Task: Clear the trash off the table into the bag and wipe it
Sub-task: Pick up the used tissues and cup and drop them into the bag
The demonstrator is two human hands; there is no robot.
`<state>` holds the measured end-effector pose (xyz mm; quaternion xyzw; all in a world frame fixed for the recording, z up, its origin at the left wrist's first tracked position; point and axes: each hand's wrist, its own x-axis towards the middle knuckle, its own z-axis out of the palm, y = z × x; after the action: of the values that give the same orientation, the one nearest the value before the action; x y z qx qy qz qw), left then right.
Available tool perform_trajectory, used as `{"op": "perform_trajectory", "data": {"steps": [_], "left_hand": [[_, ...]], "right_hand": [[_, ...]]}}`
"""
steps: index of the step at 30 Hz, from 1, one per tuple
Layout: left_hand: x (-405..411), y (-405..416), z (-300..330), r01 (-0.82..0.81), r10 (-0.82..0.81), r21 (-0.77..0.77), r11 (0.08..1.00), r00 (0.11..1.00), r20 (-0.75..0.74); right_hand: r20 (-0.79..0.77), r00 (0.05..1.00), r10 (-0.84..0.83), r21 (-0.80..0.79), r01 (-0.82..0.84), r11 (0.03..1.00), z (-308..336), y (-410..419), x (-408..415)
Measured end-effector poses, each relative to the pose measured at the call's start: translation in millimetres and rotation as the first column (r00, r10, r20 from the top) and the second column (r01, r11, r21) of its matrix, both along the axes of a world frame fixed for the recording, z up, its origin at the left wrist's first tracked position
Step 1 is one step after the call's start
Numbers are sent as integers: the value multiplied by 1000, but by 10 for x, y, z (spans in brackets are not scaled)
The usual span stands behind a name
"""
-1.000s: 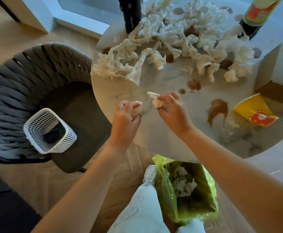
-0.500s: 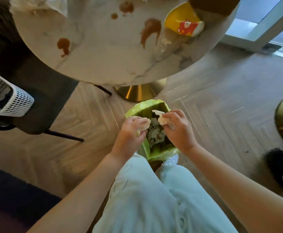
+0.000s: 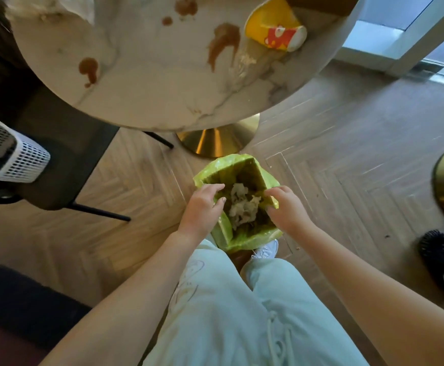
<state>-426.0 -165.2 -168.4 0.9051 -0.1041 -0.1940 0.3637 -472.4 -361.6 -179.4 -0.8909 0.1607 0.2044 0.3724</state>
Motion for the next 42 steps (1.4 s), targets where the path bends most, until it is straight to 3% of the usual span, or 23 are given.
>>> {"op": "perform_trajectory", "data": {"steps": [5, 8, 12, 20, 27, 31, 36, 42], "left_hand": [[308, 121, 434, 68, -46, -81, 994, 967, 252], [626, 201, 747, 44, 4, -158, 986, 956, 293], [1198, 387, 1092, -18, 75, -176, 984, 943, 323], [2689, 1016, 1250, -152, 155, -45, 987, 859, 488], [3889, 1330, 1158, -245, 92, 262, 933, 870, 485], [4266, 1337, 1134, -209, -3, 428, 879, 896, 444], [4409, 1325, 987, -177, -63, 463, 868, 887, 458], [4419, 1340, 960, -182, -61, 334, 925, 795, 603]], "right_hand": [[352, 936, -15, 0, 16, 1000, 432, 175, 428], [518, 853, -66, 50, 47, 998, 778, 385, 876], [624, 773, -110, 101, 60, 993, 1223, 680, 1601], [646, 763, 8, 32, -38, 999, 1465, 1202, 3052], [537, 826, 169, -122, -122, 985, 1349, 1472, 4125], [491, 836, 243, -225, -148, 963, 1256, 1611, 4607], [407, 866, 291, -301, -174, 938, 1103, 1770, 4932], [534, 799, 274, -350, -86, 933, 936, 1764, 4948]]}}
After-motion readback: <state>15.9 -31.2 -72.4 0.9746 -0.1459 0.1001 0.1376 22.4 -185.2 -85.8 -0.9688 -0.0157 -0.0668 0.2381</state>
